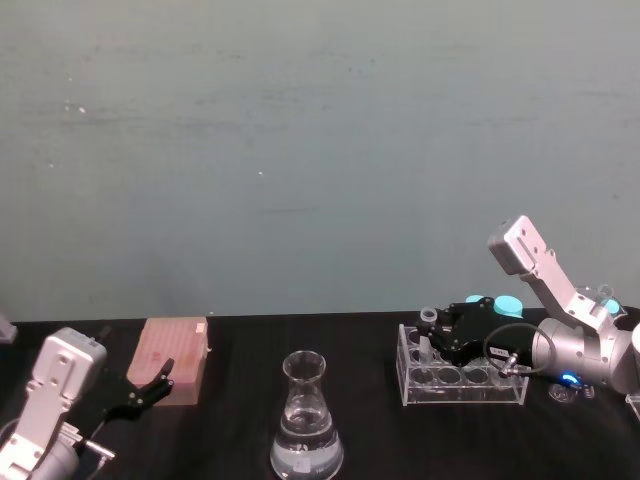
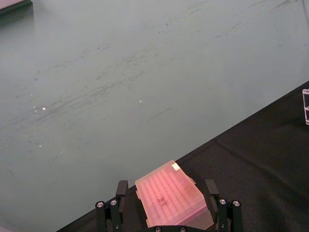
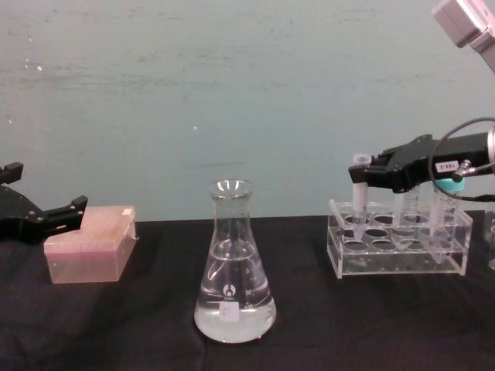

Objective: Pour the liquid from the test tube into the beaker using one hand.

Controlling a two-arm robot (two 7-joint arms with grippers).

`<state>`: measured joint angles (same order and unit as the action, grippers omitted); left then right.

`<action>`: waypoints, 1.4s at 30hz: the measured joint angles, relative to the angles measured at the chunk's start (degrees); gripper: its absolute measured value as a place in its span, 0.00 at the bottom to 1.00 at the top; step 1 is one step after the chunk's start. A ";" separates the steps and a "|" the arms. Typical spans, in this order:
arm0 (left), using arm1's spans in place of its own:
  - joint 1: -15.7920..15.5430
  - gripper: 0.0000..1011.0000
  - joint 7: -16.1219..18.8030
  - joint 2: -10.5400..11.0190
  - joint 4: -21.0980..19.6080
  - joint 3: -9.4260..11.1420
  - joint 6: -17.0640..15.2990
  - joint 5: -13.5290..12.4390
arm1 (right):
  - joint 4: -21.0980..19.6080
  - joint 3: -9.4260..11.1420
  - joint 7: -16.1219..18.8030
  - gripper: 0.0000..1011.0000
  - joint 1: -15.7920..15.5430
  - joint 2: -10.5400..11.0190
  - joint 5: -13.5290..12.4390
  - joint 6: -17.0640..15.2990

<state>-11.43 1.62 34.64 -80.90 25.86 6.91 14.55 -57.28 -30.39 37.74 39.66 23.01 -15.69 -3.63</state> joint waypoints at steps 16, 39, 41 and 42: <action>0.00 0.99 0.00 0.00 0.00 0.00 0.00 0.00 | -0.13 0.06 -0.08 0.62 -0.07 0.05 -0.08 -0.13; 0.00 0.99 0.00 0.00 0.00 0.00 0.00 0.00 | -0.17 0.06 -0.14 0.99 -0.07 0.05 -0.10 -0.19; 0.00 0.99 0.00 0.00 0.00 0.00 -0.01 0.00 | -0.17 0.06 -0.14 0.99 -0.07 0.05 -0.10 -0.18; 0.00 0.99 0.00 0.00 0.00 0.00 0.00 0.00 | -0.18 0.06 -0.15 0.99 -0.07 0.05 -0.10 -0.18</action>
<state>-11.44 1.62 34.65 -80.90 25.86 6.91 14.55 -57.45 -30.33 37.60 39.58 23.06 -15.80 -3.82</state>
